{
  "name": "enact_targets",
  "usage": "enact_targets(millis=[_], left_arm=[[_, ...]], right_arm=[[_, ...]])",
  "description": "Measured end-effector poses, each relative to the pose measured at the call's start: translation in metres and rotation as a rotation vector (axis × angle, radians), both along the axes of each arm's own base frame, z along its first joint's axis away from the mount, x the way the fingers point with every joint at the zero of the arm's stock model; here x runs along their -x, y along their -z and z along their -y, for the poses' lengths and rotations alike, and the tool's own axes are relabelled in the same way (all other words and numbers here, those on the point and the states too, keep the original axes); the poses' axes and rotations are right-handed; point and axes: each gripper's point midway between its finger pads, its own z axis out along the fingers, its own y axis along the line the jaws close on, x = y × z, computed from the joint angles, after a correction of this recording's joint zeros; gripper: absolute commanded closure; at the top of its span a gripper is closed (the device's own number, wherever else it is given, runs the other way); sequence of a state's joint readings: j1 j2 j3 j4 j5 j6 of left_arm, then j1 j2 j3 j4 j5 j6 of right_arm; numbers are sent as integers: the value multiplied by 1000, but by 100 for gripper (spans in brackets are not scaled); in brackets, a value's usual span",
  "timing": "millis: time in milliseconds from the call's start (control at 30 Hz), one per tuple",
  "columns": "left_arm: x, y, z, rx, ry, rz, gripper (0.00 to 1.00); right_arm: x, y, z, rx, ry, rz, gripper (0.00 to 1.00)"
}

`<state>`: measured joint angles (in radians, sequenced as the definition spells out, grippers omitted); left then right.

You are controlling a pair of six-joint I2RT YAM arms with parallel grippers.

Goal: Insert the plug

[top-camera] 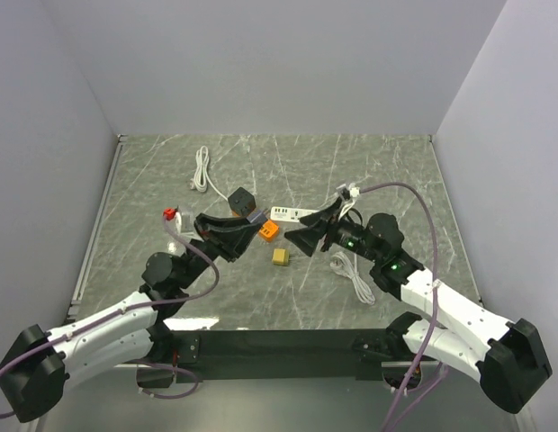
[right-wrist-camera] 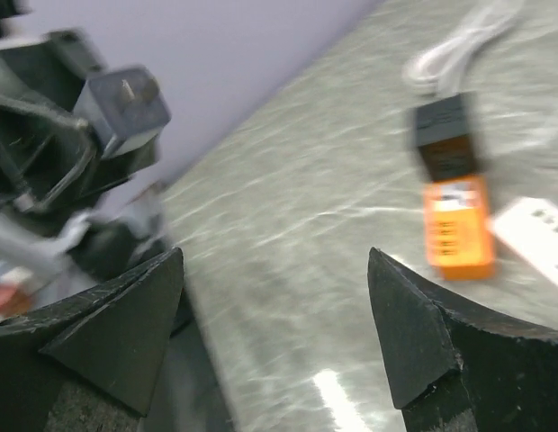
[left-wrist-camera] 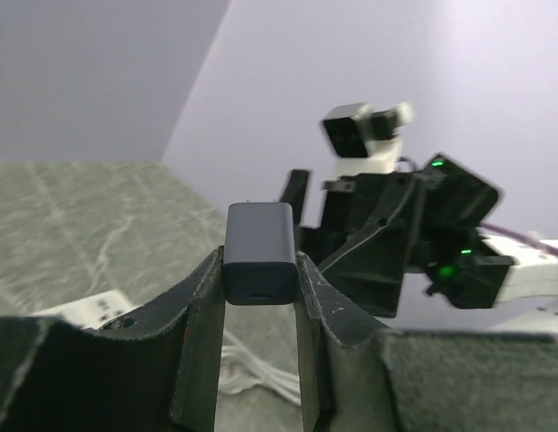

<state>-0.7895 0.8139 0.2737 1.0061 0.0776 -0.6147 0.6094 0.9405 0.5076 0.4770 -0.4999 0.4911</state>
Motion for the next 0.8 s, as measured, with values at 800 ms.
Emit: enact_targets(millis=[800], left_arm=[[-138,108,59,-607,-92,-420,99]], right_arm=[[-106,107,95,421,657,-215,13]])
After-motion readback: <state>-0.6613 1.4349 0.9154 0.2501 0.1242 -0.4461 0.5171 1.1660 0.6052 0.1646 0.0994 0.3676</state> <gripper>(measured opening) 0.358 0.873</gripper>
